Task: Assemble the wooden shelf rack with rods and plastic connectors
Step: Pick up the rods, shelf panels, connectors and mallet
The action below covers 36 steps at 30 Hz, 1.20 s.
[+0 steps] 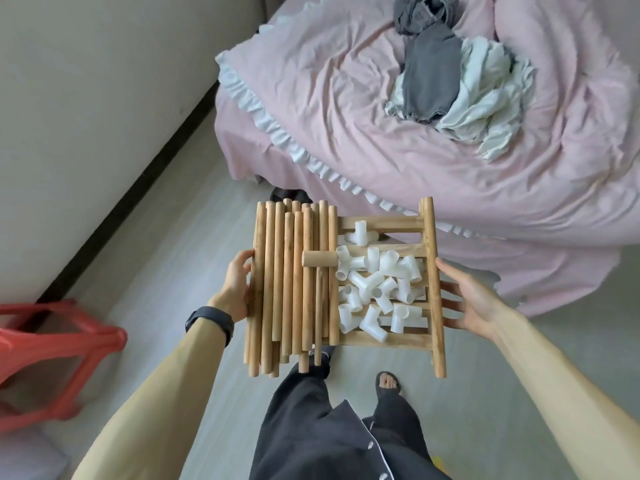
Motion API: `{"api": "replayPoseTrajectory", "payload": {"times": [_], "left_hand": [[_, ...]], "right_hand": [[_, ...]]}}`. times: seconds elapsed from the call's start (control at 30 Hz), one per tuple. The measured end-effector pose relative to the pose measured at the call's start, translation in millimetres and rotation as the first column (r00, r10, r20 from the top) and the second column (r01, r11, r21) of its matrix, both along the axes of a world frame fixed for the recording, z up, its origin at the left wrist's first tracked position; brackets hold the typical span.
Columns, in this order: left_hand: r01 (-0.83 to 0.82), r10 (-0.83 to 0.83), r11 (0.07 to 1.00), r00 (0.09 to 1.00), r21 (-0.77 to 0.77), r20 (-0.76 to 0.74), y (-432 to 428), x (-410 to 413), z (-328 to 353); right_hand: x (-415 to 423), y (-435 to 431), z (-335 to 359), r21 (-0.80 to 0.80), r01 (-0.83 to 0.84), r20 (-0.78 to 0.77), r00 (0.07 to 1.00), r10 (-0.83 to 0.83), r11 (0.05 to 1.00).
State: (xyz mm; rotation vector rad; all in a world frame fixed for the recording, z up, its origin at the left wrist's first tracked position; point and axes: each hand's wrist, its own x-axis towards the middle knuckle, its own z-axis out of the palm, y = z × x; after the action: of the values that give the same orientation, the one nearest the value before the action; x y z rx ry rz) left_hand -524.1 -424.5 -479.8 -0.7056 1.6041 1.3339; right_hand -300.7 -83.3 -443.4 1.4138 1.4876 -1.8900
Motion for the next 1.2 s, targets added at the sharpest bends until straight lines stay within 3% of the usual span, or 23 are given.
{"api": "replayPoseTrajectory", "payload": {"times": [0.33,0.73,0.97,1.2], "left_hand": [[-0.397,0.399,0.91,0.917,-0.121,-0.011,-50,152,-58],[-0.675,0.7,0.708,0.711,-0.209,0.074,-168,334,-160],[-0.742,0.76,0.641,0.65,-0.195,0.026,-247,391,-283],[-0.765,0.78,0.605,0.625,-0.221,-0.029,-292,429,-456]], "right_hand": [[-4,9,-74,-0.092,-0.406,0.04,0.911,0.41,0.909],[42,-128,-182,-0.137,-0.593,0.192,0.77,0.608,0.794],[72,-221,-309,-0.152,-0.623,0.23,0.733,0.64,0.767],[93,-273,-473,-0.142,-0.602,0.254,0.745,0.617,0.785]]}}
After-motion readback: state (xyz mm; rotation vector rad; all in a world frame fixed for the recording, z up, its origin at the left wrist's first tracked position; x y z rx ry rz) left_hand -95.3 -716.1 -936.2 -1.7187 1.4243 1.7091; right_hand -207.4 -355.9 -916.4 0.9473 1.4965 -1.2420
